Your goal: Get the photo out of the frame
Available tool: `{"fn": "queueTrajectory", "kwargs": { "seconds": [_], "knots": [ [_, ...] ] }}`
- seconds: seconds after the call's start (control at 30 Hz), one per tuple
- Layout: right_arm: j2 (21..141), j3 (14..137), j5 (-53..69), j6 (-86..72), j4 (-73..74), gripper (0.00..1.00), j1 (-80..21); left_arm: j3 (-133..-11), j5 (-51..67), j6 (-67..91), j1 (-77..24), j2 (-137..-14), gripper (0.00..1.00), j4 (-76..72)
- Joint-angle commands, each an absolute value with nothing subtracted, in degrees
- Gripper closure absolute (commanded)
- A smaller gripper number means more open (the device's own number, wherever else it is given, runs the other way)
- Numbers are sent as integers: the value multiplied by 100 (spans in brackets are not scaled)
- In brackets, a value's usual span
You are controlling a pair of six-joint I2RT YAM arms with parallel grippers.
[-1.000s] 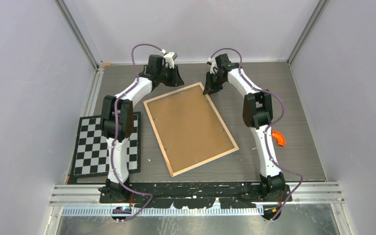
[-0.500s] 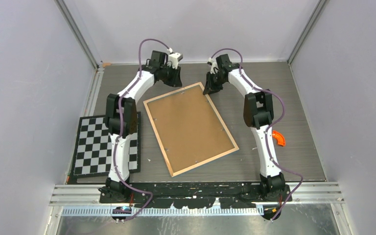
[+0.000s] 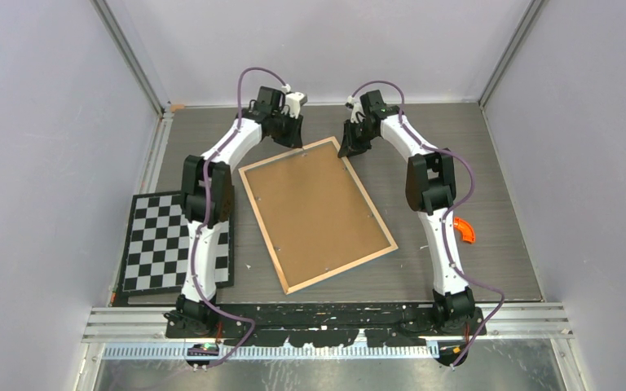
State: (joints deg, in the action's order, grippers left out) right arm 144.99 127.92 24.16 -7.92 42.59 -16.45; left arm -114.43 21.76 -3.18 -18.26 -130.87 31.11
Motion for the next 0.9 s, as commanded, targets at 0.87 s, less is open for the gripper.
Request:
{"fn": "queueTrajectory", "kwargs": {
  "seconds": [0.87],
  "knots": [
    [14495, 12639, 2631, -1028, 4576, 99, -1766, -11895, 2527, -1293, -2021, -13212, 100, 4337]
  ]
}}
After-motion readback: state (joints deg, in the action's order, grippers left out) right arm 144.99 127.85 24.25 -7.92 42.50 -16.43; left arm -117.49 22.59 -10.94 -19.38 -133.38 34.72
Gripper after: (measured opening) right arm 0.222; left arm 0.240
